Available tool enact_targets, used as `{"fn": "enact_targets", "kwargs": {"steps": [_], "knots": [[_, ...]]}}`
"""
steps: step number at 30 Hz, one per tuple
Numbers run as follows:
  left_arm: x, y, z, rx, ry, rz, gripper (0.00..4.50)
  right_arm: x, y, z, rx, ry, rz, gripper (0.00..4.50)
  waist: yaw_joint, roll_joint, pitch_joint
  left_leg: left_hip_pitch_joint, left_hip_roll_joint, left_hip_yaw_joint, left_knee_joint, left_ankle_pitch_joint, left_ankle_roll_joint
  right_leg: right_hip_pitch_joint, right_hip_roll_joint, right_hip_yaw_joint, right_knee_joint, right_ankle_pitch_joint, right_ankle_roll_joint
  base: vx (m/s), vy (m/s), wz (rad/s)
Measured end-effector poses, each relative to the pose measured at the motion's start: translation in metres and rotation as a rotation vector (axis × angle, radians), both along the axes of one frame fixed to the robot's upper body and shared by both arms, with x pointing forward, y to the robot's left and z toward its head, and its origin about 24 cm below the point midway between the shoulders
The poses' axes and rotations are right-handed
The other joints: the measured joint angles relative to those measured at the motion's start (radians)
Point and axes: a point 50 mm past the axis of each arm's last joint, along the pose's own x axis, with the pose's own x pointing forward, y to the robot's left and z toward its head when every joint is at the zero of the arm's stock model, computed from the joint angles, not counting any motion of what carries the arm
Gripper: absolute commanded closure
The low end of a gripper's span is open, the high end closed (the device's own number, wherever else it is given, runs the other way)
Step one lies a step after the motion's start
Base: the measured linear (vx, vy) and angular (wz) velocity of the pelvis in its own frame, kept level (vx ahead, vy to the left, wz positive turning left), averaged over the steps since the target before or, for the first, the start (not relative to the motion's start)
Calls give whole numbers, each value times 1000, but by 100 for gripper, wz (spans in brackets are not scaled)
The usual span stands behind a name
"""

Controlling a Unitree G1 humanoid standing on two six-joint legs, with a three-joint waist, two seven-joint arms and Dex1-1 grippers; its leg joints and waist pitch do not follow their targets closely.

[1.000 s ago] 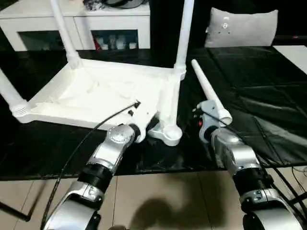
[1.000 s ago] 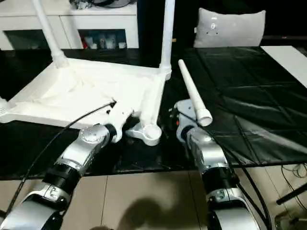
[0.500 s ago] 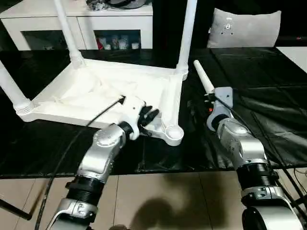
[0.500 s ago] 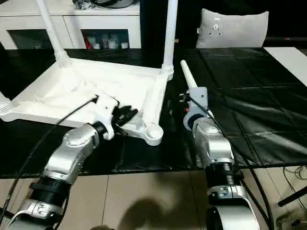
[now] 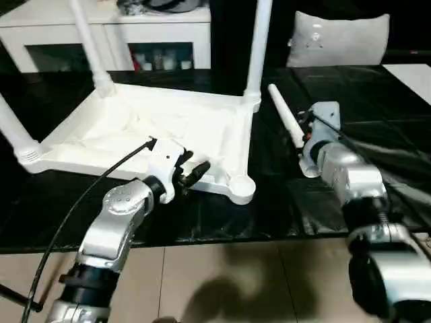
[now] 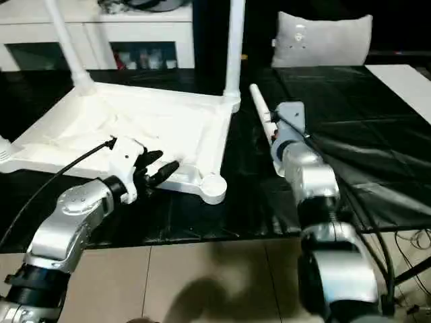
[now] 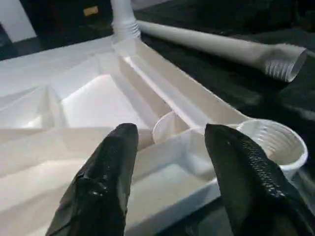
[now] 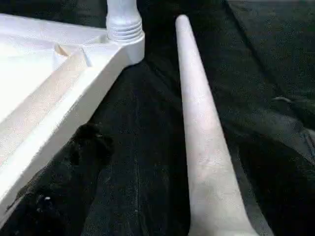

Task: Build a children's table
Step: Rotate table base, then pick table leg

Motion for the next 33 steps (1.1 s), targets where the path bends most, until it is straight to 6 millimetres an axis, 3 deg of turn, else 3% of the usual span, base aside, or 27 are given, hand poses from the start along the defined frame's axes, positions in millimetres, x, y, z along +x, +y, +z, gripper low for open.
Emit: {"fn": "enact_targets", "kwargs": {"steps": [7,13,22,33], "knots": [[-4,-6,0,21,23,-26,109,10,0,-3,-22,109,-30,0,-1,1,1,-2,0,0,1,0,0,-1,0,-1,0,0,0,0,0,0],[-4,-2,-2,65,37,-20,77,8,-15,-9,-68,191,-89,0,2,1,1,-2,0,0,2,0,0,-1,0,-1,1,0,0,0,0,0],[-5,-1,-1,85,53,-32,76,0,-34,-20,-41,281,-147,82,3,0,1,-2,0,0,3,0,0,-1,0,-1,2,0,0,0,0,0],[-11,-11,-7,105,124,-138,76,-5,-37,-27,-9,319,-128,174,2,1,1,-2,0,0,4,0,0,-1,0,-1,4,0,-1,0,0,0]]}}
